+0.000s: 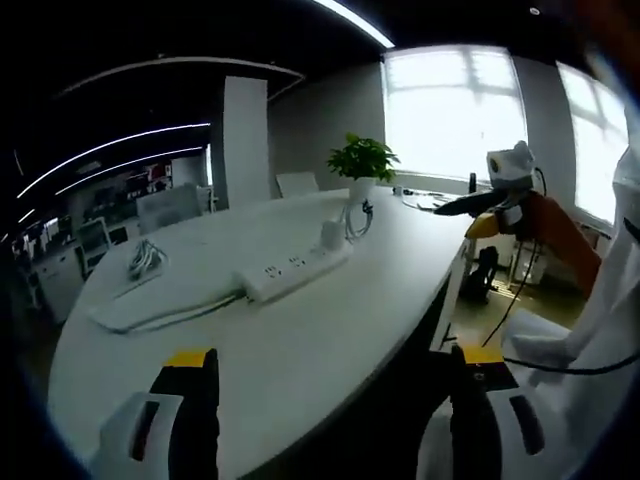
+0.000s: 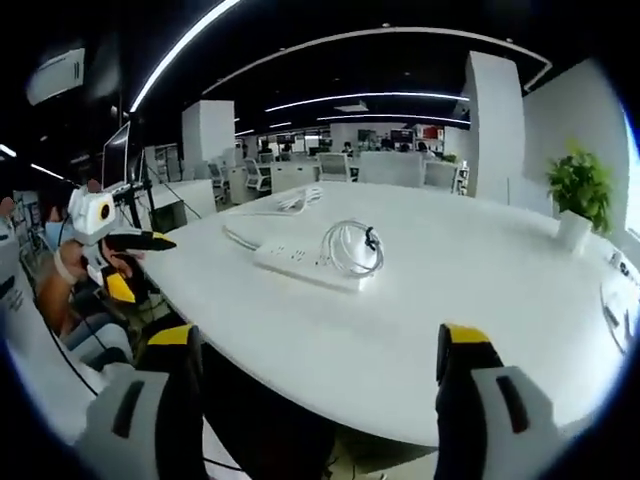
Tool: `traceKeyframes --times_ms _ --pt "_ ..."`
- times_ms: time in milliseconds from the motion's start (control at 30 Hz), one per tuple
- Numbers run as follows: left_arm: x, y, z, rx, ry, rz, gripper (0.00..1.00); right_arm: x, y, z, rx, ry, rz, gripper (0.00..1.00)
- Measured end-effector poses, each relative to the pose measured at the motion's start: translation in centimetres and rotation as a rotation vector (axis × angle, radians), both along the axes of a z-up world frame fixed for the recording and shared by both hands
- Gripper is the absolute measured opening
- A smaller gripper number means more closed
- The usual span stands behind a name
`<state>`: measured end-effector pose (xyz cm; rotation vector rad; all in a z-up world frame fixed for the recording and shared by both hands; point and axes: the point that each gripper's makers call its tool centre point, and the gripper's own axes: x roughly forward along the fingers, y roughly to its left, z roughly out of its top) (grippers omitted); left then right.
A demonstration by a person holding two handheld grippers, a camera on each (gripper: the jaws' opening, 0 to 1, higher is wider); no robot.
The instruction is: Straighten the power strip on the desk, plug the charger into it
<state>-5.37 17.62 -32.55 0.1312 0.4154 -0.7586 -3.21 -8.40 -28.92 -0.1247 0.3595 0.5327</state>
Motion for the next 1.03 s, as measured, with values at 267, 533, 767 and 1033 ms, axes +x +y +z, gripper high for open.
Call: traceKeyframes --times_ms 267,533,767,1033 --pt "-2.0 -0.8 -0.1 -0.016 0.003 -0.023 0.96 -1.0 0.0 -0.7 0.001 -0.029 -0.019 0.97" --pt "-2.2 0.1 0.0 0.001 -0.004 0.008 0.96 -1.5 1.2 -1.6 0.036 -0.007 0.006 0.97" --pt "-3.0 -0.2 0.5 0.004 -0.020 -0.005 0.96 -2.0 1.7 -1.0 0.050 -0.034 0.010 0.97" --pt "-3.5 -0.7 1.7 0.005 -0.062 -0.031 0.96 -2.8 2.6 -1.2 0.055 -0.028 0.029 0.96"
